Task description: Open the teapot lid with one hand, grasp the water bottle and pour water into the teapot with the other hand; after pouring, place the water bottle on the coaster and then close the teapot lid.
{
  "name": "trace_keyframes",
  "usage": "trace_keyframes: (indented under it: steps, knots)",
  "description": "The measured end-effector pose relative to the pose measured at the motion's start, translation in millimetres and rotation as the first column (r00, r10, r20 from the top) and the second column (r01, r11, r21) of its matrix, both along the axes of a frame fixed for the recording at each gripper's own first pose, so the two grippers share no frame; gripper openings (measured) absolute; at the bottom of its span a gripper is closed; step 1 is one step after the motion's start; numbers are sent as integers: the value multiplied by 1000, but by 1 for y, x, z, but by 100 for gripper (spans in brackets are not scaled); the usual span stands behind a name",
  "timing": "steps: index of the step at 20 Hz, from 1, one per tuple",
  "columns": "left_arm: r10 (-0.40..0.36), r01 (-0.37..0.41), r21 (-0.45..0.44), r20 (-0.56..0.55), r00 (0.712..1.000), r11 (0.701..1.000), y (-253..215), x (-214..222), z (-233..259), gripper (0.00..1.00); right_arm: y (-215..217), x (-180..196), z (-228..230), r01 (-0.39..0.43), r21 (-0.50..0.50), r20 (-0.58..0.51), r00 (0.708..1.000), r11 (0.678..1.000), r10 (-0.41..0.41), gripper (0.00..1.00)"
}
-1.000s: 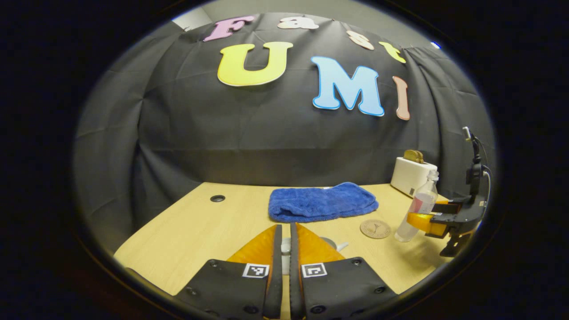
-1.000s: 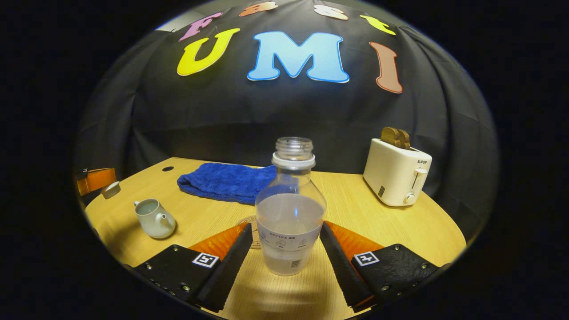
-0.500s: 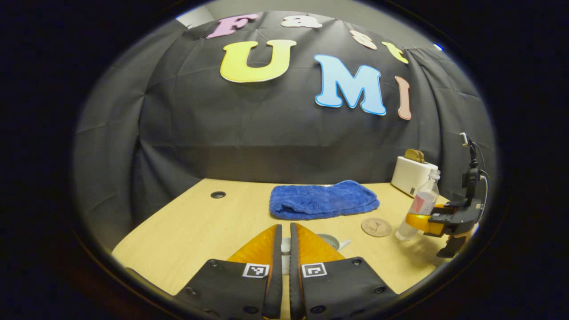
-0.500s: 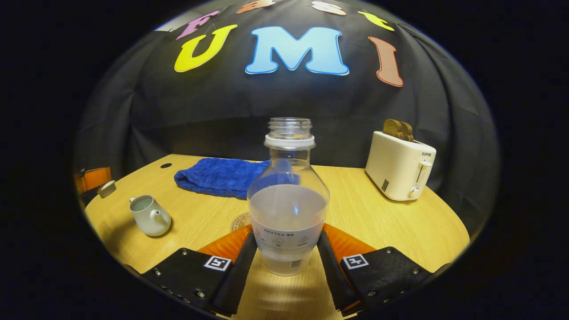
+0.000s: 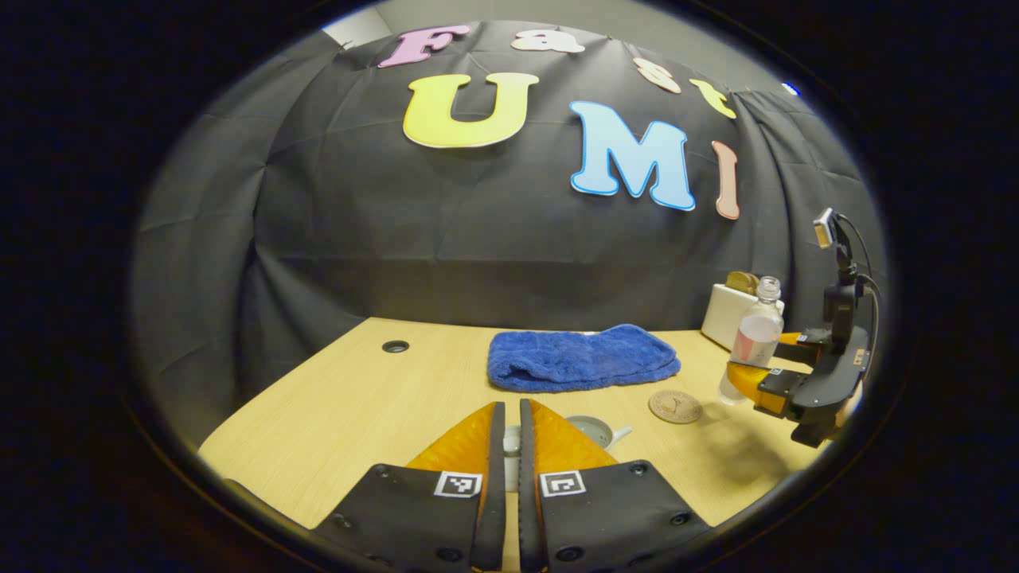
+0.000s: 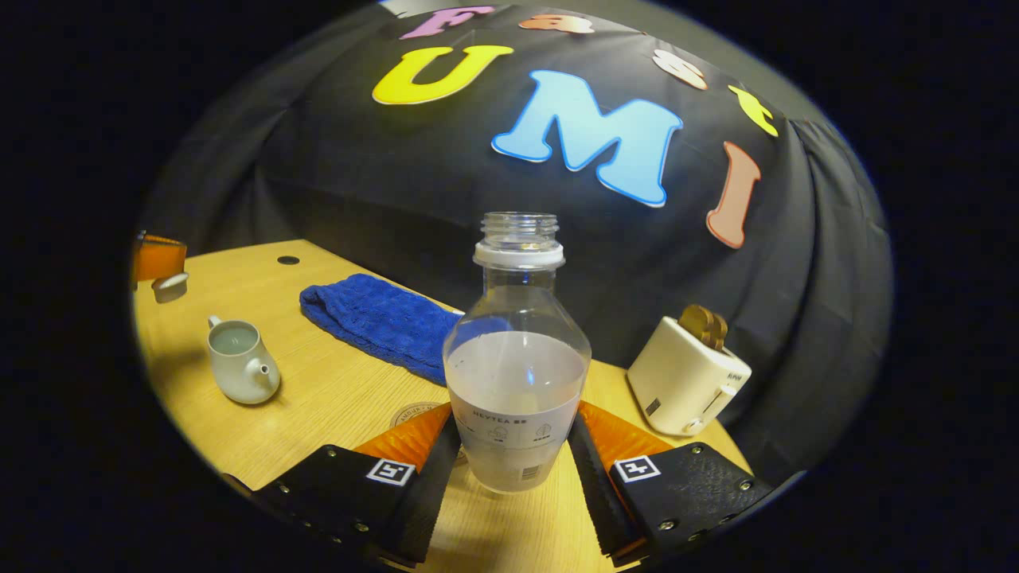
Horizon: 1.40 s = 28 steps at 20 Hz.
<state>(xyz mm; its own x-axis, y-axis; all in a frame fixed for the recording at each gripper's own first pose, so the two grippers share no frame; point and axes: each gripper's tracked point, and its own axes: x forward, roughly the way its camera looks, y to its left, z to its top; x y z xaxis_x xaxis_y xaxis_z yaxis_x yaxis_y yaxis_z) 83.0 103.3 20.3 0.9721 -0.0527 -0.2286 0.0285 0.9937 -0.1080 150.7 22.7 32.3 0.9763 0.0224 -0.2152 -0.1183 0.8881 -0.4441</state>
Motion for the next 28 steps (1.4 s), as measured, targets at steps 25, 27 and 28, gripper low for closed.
trace_keyframes:
  steps: [25, 27, 28]
  knots:
    - [54, -54, -33, -21, 998, 998, 43, -17, -14, 13, 102, 33, 6, -80, -784, 115, 956, 615, 272, 76]
    - [56, -57, -34, -24, 998, 998, 45, -18, -15, 14, 103, 32, 3, -88, -812, 105, 950, 577, 293, 76]
    - [58, -59, -34, -24, 998, 998, 46, -18, -15, 14, 104, 30, 2, -94, -822, 97, 949, 562, 301, 76]
